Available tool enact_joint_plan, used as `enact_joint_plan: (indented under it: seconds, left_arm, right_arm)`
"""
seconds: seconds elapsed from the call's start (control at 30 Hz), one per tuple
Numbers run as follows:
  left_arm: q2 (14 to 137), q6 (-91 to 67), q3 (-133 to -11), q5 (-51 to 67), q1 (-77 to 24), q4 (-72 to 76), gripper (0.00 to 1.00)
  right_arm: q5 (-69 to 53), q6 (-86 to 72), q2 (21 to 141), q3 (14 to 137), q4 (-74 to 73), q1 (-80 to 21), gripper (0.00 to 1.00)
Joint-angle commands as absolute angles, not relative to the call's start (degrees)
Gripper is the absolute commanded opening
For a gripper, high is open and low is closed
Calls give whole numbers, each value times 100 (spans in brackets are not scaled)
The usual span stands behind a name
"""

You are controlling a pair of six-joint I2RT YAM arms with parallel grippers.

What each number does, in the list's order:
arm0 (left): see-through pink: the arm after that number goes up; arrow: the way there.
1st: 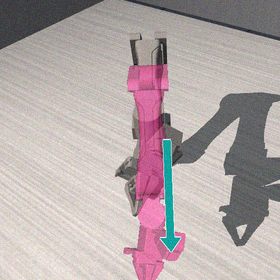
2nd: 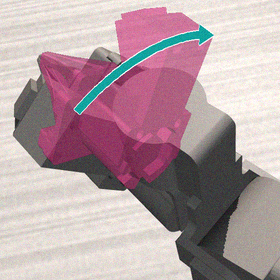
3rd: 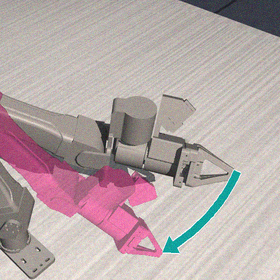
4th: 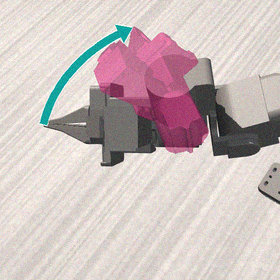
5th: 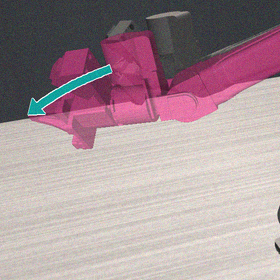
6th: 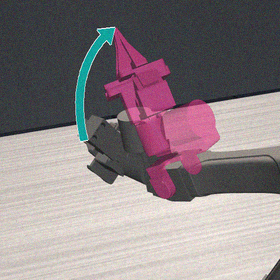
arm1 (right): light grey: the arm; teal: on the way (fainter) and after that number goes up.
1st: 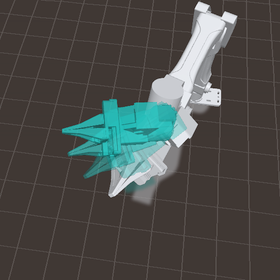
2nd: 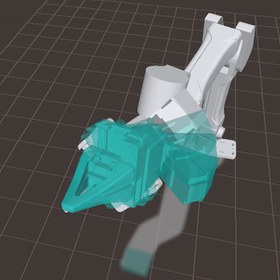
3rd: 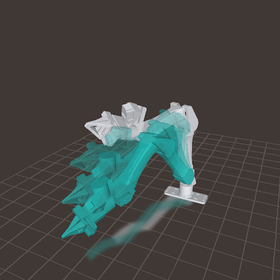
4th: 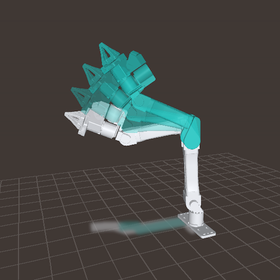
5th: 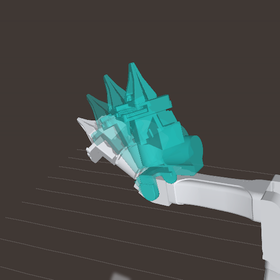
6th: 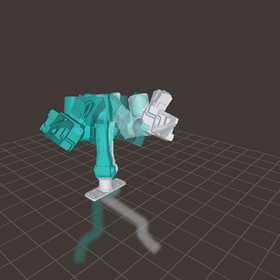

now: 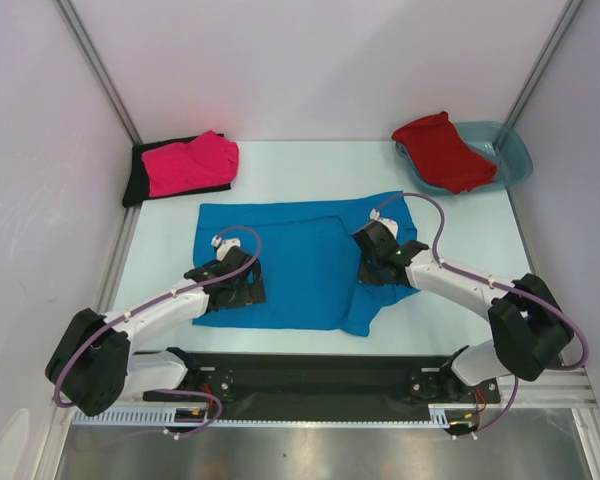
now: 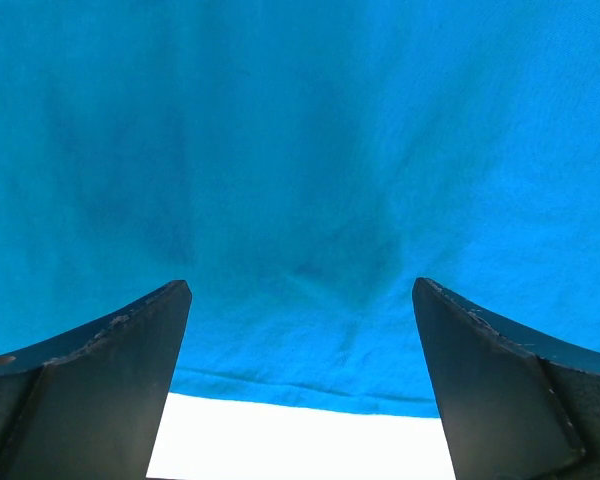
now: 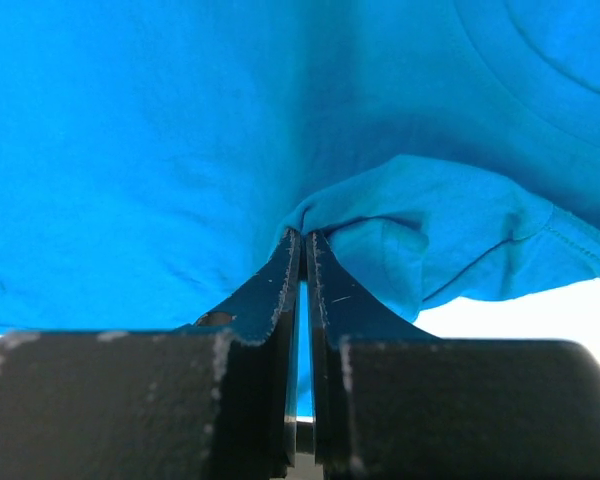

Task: Fold and stack the t-shirts
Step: Fold the tshirt

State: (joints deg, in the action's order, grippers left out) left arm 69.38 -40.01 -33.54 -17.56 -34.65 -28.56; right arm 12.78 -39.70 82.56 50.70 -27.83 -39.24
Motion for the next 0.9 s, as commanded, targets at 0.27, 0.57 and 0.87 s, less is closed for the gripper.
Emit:
enact_joint_plan:
  seconds: [0.27, 0.57, 0.87]
  left_arm:
    - [7022, -3902, -3577, -1740, -3507, -2742, 100]
    - [7242, -3850, -3612, -1688, -3507, -2689, 100]
    - [7269, -3832, -3647, -1687, -3507, -2707, 100]
  right_arm:
    - [1283, -3718, 8657, 5625, -2584, -3911, 4]
    - [1283, -3656, 9000, 5722, -2672, -3911, 3]
    - [1125, -3437, 9307, 5985, -2575, -3911, 3]
